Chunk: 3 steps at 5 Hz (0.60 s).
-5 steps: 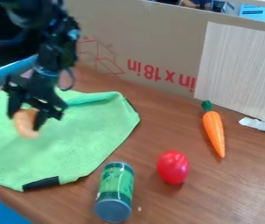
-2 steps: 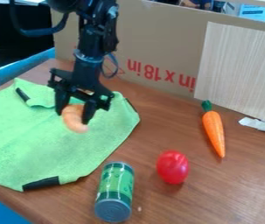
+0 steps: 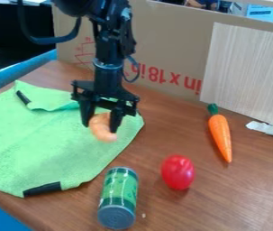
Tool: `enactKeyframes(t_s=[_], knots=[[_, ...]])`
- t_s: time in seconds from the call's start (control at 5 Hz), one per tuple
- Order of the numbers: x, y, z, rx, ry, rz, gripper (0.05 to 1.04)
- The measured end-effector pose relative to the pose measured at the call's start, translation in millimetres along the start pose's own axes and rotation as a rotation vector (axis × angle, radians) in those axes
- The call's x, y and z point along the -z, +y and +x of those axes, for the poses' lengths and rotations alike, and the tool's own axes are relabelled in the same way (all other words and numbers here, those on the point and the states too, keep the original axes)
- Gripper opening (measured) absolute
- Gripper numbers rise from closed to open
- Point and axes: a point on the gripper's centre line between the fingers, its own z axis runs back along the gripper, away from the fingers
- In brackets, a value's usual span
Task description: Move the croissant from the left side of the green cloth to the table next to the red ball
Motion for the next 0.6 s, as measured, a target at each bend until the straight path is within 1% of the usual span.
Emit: enactKeyframes(t_s=[0.2,0.4,0.6], knots=[[-1,-27,0,0.014,-0.038,-0.036,0.653],[4,-45,-1,-0.007,-0.024,-0.046,0.653],[12,-72,0,-0.016,-0.027,-0.03,0.653]])
